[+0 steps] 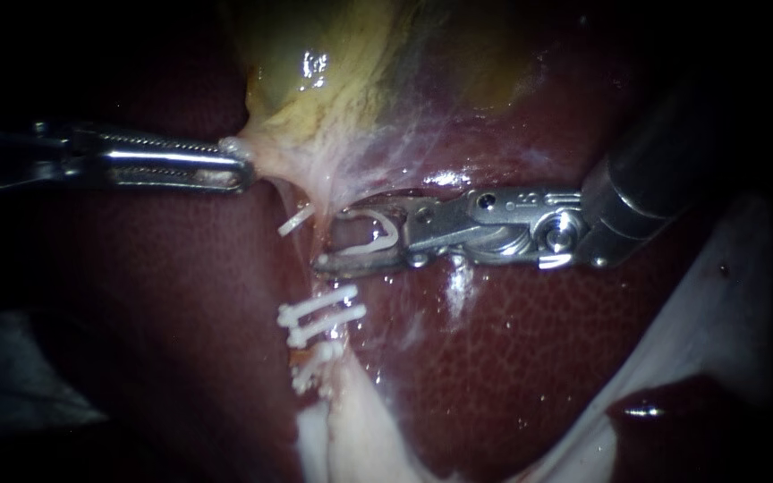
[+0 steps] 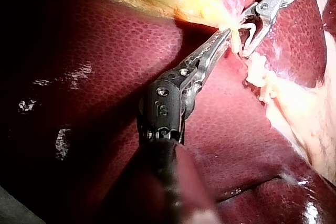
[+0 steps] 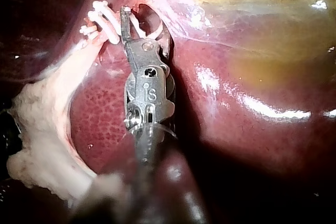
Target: Clipping third clip right tube
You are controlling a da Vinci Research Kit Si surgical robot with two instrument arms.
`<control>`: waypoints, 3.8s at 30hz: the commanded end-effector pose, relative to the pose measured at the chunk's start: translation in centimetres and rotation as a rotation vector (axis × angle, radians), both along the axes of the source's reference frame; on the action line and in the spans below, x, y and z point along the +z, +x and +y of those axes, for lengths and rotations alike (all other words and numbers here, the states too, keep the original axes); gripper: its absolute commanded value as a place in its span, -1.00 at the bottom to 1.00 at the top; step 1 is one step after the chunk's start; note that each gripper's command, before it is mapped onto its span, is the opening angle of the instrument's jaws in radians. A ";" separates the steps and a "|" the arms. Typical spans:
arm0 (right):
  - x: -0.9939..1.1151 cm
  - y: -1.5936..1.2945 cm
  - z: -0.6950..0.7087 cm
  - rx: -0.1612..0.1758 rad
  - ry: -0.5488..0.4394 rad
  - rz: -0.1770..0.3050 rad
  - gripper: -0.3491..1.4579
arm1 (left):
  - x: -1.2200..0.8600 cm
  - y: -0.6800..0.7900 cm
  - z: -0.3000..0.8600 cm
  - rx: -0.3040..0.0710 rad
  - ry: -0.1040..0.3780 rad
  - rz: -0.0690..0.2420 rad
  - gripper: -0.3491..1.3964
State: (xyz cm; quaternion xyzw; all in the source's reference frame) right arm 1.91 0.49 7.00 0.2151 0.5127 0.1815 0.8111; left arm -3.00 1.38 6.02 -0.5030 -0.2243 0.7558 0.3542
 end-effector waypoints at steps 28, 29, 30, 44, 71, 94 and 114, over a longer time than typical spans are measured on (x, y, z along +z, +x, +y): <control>-0.45 -0.57 0.06 -0.062 0.171 0.140 -0.10 | 0.03 0.08 0.04 0.002 0.001 -0.001 -1.00; -0.44 -0.55 0.06 -0.061 0.188 0.146 -0.10 | 0.02 0.08 0.03 0.002 0.001 -0.001 -1.00; -0.43 -0.52 0.06 -0.060 0.205 0.156 -0.10 | 0.02 0.08 0.03 0.001 0.001 -0.001 -1.00; 0.03 -0.18 0.00 -0.069 0.309 0.223 -0.07 | 0.01 0.07 0.03 0.001 0.000 -0.001 -1.00; -0.01 0.22 0.07 0.011 0.437 0.418 -0.06 | 0.03 0.03 0.03 -0.001 0.000 0.001 -1.00; -0.48 -0.01 0.18 0.016 0.505 0.430 -0.53 | 0.03 0.03 0.03 0.000 0.000 0.000 -1.00; -0.49 -0.10 0.15 0.045 0.576 0.357 -1.00 | 0.04 0.04 0.03 0.000 0.000 0.000 -1.00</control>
